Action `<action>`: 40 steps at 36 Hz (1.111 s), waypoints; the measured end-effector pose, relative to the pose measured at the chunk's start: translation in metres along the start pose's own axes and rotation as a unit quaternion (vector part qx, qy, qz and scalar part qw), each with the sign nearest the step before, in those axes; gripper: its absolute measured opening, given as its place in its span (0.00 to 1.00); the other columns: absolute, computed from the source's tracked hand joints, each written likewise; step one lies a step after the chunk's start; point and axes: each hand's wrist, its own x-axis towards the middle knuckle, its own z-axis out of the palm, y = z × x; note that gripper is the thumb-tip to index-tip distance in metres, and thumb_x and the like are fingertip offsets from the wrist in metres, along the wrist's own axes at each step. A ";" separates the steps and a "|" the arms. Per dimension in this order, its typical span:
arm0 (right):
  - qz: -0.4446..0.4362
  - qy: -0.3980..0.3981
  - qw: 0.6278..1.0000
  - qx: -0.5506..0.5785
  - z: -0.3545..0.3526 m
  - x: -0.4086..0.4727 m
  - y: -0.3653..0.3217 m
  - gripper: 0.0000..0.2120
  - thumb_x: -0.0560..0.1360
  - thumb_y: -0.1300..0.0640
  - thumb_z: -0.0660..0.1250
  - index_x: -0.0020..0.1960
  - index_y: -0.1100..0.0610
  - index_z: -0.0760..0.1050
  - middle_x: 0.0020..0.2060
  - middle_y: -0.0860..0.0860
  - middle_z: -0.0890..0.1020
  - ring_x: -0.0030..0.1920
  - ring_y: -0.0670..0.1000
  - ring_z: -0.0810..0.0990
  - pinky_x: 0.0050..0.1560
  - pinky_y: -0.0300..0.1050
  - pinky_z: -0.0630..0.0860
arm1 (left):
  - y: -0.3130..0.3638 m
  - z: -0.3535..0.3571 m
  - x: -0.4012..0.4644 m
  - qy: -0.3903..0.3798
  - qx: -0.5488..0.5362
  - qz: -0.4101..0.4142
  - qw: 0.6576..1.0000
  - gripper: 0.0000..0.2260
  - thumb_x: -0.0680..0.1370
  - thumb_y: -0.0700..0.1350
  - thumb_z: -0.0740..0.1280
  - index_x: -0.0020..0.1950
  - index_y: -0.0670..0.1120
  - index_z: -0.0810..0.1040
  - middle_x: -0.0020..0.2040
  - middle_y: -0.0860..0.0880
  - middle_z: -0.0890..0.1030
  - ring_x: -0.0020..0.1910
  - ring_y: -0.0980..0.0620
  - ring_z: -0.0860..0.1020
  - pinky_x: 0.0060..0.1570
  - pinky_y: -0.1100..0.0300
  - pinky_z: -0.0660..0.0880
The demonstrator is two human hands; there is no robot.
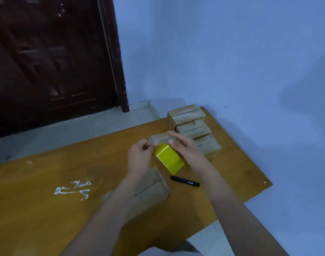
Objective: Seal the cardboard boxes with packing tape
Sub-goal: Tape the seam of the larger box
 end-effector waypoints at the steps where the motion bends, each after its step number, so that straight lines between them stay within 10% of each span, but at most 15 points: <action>1: -0.006 -0.005 1.000 -0.005 -0.001 -0.005 -0.004 0.13 0.77 0.48 0.63 0.60 0.47 0.75 0.50 0.44 0.79 0.52 0.41 0.78 0.54 0.39 0.73 | -0.001 -0.002 0.005 0.004 -0.013 -0.012 1.000 0.16 0.74 0.45 0.71 0.32 0.40 0.70 0.30 0.45 0.74 0.32 0.48 0.71 0.36 0.54 0.68; 9: -0.033 -0.027 0.999 0.022 -0.005 -0.042 -0.009 0.07 0.76 0.53 0.65 0.50 0.54 0.78 0.39 0.45 0.84 0.43 0.44 0.82 0.42 0.34 0.75 | 0.010 0.000 0.020 -0.091 -0.137 -0.152 0.975 0.14 0.75 0.33 0.66 0.30 0.40 0.71 0.26 0.44 0.76 0.23 0.48 0.77 0.32 0.52 0.78; 15: -0.011 0.017 1.000 0.005 0.002 -0.056 -0.005 0.09 0.77 0.56 0.64 0.45 0.62 0.78 0.37 0.51 0.82 0.38 0.47 0.81 0.40 0.37 0.76 | 0.014 0.001 0.026 -0.088 -0.028 -0.089 0.992 0.15 0.72 0.37 0.70 0.26 0.43 0.73 0.24 0.47 0.76 0.27 0.45 0.76 0.38 0.47 0.78; 19: 0.076 0.049 0.968 -0.235 0.001 -0.065 0.010 0.19 0.77 0.47 0.64 0.33 0.57 0.66 0.27 0.49 0.67 0.26 0.45 0.67 0.28 0.35 0.62 | 0.015 -0.008 0.032 -0.062 -0.021 -0.076 0.995 0.14 0.75 0.43 0.69 0.29 0.44 0.75 0.31 0.45 0.82 0.34 0.44 0.81 0.44 0.51 0.77; 40: 0.176 0.075 0.921 -0.339 0.033 -0.088 0.079 0.20 0.76 0.42 0.63 0.37 0.58 0.71 0.32 0.52 0.72 0.31 0.47 0.70 0.34 0.44 0.64 | -0.072 -0.008 0.000 -0.121 0.004 -0.081 0.989 0.12 0.78 0.50 0.66 0.35 0.48 0.78 0.34 0.50 0.79 0.38 0.50 0.76 0.42 0.56 0.71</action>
